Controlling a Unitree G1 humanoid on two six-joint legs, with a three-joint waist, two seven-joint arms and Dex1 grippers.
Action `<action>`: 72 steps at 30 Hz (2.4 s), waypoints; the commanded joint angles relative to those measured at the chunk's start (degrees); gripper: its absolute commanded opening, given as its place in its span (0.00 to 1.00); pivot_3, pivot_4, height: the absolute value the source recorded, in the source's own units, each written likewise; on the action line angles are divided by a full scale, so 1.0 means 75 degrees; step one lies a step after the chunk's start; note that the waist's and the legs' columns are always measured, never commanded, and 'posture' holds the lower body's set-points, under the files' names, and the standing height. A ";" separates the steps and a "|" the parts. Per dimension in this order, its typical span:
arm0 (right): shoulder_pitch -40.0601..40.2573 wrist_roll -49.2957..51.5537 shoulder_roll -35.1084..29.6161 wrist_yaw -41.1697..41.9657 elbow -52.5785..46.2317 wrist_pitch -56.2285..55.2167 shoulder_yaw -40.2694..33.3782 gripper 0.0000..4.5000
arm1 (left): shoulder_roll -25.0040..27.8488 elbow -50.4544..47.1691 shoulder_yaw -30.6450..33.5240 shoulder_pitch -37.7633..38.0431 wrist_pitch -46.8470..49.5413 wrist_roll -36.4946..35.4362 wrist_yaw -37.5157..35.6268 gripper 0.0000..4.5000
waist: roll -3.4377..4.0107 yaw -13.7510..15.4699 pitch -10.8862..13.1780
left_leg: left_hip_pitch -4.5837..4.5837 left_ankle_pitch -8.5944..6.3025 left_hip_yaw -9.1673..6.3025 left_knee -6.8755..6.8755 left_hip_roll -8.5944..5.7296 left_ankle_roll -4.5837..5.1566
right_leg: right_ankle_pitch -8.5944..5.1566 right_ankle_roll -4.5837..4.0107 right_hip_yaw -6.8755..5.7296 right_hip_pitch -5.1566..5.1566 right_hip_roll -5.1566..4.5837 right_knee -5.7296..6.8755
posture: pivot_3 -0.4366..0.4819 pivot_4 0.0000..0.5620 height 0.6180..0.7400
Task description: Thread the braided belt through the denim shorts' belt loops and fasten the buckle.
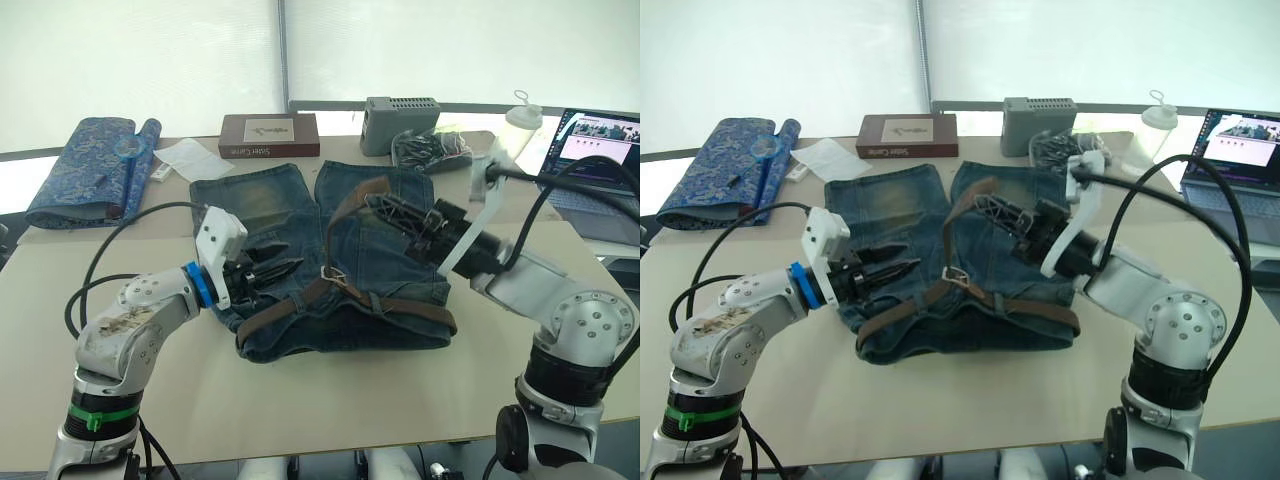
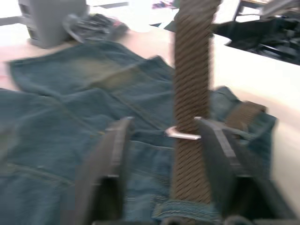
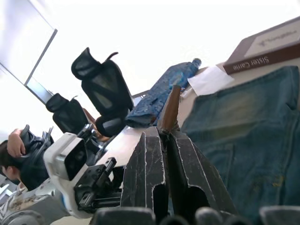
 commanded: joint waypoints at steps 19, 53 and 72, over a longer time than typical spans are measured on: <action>-0.0424 0.0844 0.0205 -0.0474 -0.0293 -0.0890 0.1432 0.00 | -0.0182 -0.0515 -0.1343 -0.1046 -0.1348 0.1563 0.0629 0.99 | -0.0004 -0.0025 0.0000 | -0.0004 0.0000 0.0003 -0.0001 0.0010 0.0000 | 0.0001 -0.0004 0.0005 -0.0007 0.0008 0.0002 | 0.48 0.27 1.00; -0.2781 -0.1694 0.2115 0.2216 0.3006 0.0057 0.2316 0.00 | 0.0138 -0.2622 0.0072 0.1283 -0.0252 0.2059 0.2422 0.99 | -0.0003 -0.0042 0.0000 | -0.0003 -0.0001 0.0001 -0.0001 0.0008 -0.0003 | 0.0007 -0.0012 0.0001 -0.0018 0.0005 0.0009 | 0.48 0.27 1.00; -0.2467 -0.1244 0.2375 0.0756 0.2869 0.0474 0.1266 0.00 | -0.0383 -0.2023 -0.1283 0.1189 -0.1800 0.5027 0.3429 0.81 | -0.0003 -0.0049 0.0000 | -0.0014 -0.0001 0.0001 -0.0015 0.0008 -0.0005 | 0.0010 -0.0017 -0.0001 -0.0028 0.0000 0.0009 | 0.48 0.27 1.00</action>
